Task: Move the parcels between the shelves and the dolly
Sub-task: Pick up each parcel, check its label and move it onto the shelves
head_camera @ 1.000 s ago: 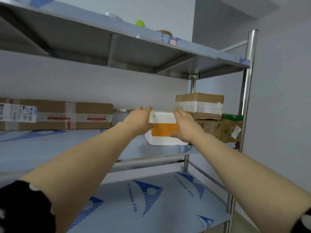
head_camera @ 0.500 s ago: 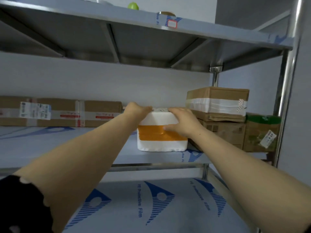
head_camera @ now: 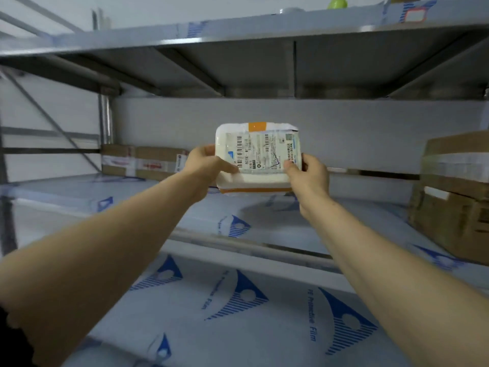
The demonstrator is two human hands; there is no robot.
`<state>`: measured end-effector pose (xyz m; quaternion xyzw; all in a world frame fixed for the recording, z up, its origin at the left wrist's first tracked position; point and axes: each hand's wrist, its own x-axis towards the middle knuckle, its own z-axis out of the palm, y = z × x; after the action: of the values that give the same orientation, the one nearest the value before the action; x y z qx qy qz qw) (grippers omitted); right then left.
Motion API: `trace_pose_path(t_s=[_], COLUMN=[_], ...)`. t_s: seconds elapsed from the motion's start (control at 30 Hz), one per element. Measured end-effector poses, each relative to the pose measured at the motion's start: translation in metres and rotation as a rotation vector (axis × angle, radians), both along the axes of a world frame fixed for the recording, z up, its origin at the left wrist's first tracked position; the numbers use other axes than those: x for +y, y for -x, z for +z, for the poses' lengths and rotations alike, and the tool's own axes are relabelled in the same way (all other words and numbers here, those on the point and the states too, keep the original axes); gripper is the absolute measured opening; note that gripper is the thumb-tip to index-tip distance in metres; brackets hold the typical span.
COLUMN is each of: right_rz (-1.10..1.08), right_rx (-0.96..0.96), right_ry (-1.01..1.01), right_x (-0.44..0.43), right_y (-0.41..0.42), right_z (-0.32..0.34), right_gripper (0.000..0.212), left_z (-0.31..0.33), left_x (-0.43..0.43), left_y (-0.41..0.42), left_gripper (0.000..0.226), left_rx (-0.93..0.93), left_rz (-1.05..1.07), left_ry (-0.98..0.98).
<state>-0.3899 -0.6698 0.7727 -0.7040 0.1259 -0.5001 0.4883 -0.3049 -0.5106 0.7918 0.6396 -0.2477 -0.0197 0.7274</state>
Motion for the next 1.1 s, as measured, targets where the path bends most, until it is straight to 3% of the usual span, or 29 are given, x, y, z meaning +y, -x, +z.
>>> trace_pose_path(t_s=[0.17, 0.4, 0.5, 0.57, 0.7, 0.83, 0.97, 1.1], right_rz=[0.205, 0.533, 0.694, 0.793, 0.985, 1.095, 1.219, 1.308], right_rx=[-0.001, 0.077, 0.145, 0.222, 0.348, 0.484, 0.635, 0.706], right_ry=[0.036, 0.116, 0.116, 0.109, 0.121, 0.151, 0.15, 0.189], right_x=[0.118, 0.335, 0.431, 0.484, 0.57, 0.638, 0.689, 0.736], right_y=[-0.059, -0.139, -0.167, -0.183, -0.214, -0.256, -0.307, -0.368], right_z=[-0.008, -0.03, -0.057, -0.08, -0.14, -0.206, -0.261, -0.3], right_gripper=[0.025, 0.039, 0.052, 0.068, 0.073, 0.097, 0.085, 0.056], left_z=[-0.011, -0.045, -0.073, -0.095, -0.154, -0.217, -0.272, -0.312], left_x=[0.127, 0.358, 0.458, 0.512, 0.596, 0.658, 0.71, 0.754], left_y=[-0.03, -0.066, -0.07, -0.071, -0.081, -0.095, -0.124, -0.175], left_gripper=[0.019, 0.044, 0.033, 0.04, 0.059, 0.046, 0.033, 0.036], left_rx=[-0.116, -0.078, -0.029, 0.027, 0.181, 0.267, 0.395, 0.522], left_rz=[0.151, 0.476, 0.571, 0.637, 0.745, 0.837, 0.948, 1.062], left_ry=[0.004, -0.018, -0.037, -0.025, -0.016, -0.039, -0.133, -0.235])
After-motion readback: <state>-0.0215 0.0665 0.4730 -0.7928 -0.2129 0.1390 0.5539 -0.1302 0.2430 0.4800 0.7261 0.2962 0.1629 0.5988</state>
